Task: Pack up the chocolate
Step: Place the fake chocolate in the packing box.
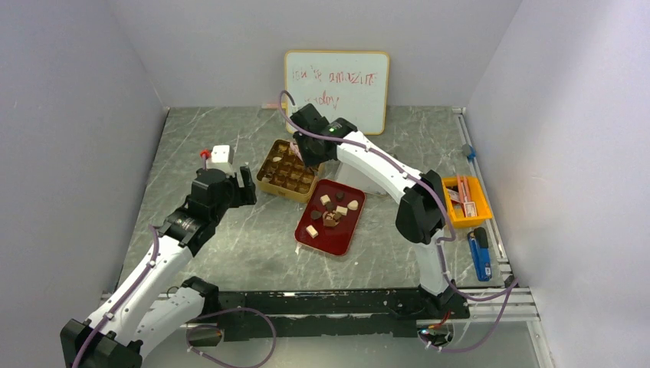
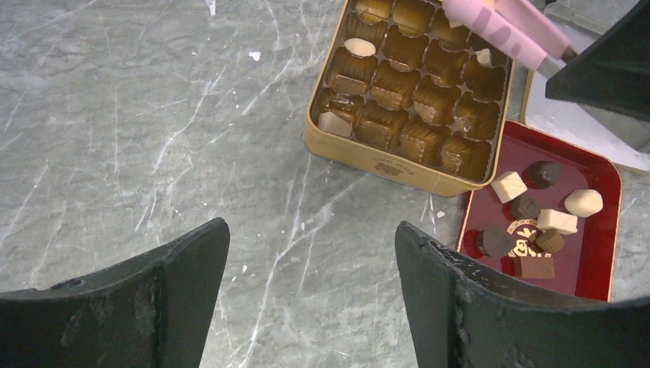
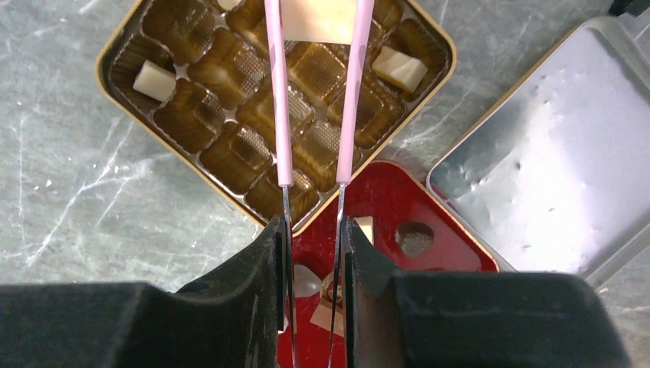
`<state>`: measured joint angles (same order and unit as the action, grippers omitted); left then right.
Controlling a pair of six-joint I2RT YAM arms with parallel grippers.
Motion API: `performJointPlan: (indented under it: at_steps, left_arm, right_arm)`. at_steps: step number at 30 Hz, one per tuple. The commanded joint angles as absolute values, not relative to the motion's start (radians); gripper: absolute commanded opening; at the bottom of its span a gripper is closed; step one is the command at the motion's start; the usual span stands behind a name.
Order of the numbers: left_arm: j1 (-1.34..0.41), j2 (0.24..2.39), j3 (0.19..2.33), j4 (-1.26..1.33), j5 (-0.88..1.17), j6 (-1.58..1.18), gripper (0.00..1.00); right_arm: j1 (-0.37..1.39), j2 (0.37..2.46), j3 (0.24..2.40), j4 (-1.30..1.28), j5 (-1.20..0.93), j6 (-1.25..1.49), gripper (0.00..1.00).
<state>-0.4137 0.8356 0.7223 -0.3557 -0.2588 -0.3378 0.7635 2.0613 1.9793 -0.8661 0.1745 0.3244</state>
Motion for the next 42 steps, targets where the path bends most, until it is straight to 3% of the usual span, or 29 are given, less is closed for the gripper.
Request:
performJointPlan:
  at_steps: [1, 24, 30, 42]
  left_arm:
    - [-0.417, 0.841, 0.752, -0.316, -0.254, -0.313, 0.84]
    - [-0.417, 0.846, 0.750, -0.321, -0.264, -0.311, 0.84]
    - [-0.417, 0.838, 0.750, -0.330, -0.265, -0.317, 0.84]
    - [-0.417, 0.821, 0.749, -0.342, -0.261, -0.327, 0.84]
  right_arm:
    - [0.750, 2.081, 2.061, -0.839, 0.184, 0.304, 0.00]
    - [0.707, 2.096, 1.999, -0.804, 0.178, 0.289, 0.00]
    - [0.706, 2.089, 1.972, -0.786, 0.168, 0.289, 0.13]
    - [0.702, 2.094, 1.985, -0.780, 0.156, 0.287, 0.28]
